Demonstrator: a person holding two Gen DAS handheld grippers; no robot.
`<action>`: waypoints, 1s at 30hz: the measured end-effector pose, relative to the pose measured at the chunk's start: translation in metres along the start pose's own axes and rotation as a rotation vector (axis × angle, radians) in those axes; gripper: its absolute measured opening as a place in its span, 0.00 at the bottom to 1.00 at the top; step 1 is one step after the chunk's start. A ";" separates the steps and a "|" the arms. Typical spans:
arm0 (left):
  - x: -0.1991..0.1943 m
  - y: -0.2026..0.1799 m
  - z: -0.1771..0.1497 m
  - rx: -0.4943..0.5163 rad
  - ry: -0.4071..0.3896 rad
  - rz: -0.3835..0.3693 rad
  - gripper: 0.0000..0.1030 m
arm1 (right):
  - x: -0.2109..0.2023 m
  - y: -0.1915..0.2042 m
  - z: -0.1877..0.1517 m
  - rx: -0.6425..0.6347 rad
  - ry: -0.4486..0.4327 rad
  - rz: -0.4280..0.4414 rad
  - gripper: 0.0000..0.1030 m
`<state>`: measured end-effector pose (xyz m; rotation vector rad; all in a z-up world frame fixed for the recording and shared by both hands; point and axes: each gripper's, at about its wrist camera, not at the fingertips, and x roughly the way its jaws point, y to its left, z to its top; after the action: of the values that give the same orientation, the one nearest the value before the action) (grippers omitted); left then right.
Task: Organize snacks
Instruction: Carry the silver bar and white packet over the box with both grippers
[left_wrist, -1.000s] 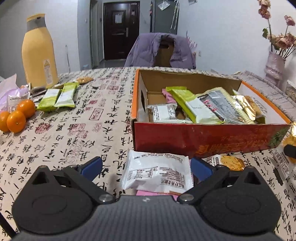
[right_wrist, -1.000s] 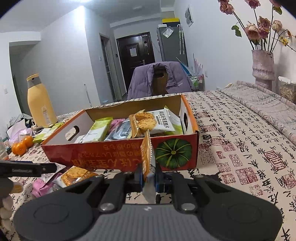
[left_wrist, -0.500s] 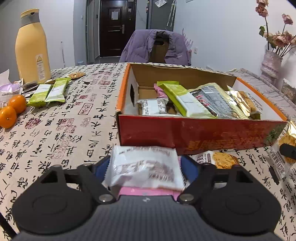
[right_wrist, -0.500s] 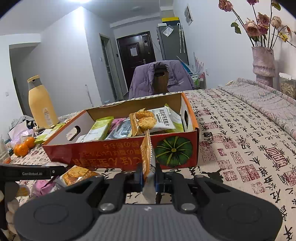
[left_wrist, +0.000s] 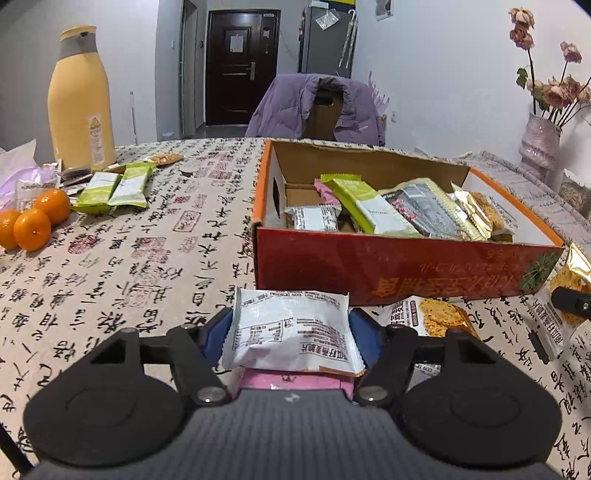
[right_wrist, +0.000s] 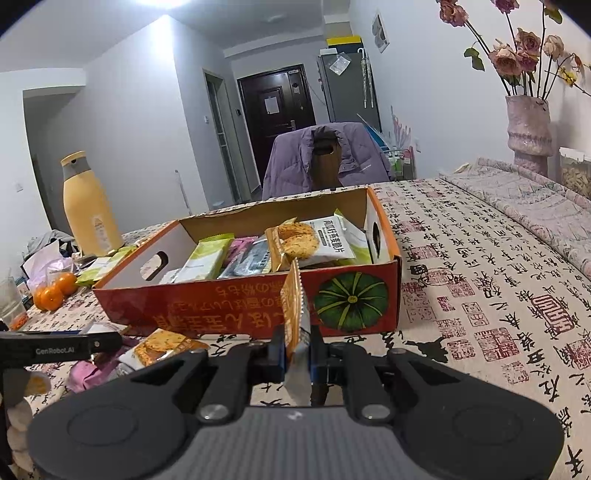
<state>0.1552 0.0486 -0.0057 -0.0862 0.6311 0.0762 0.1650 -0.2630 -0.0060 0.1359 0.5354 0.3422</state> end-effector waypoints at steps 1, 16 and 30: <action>-0.003 0.000 0.000 0.000 -0.010 0.001 0.67 | -0.001 0.000 0.000 -0.001 -0.001 0.001 0.11; -0.056 -0.016 0.013 0.041 -0.200 -0.027 0.67 | -0.010 0.007 0.009 -0.030 -0.047 0.021 0.11; -0.052 -0.058 0.061 0.109 -0.295 -0.061 0.67 | -0.001 0.029 0.051 -0.087 -0.139 0.050 0.11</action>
<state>0.1546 -0.0046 0.0770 0.0112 0.3371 -0.0049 0.1822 -0.2383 0.0440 0.0878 0.3797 0.4013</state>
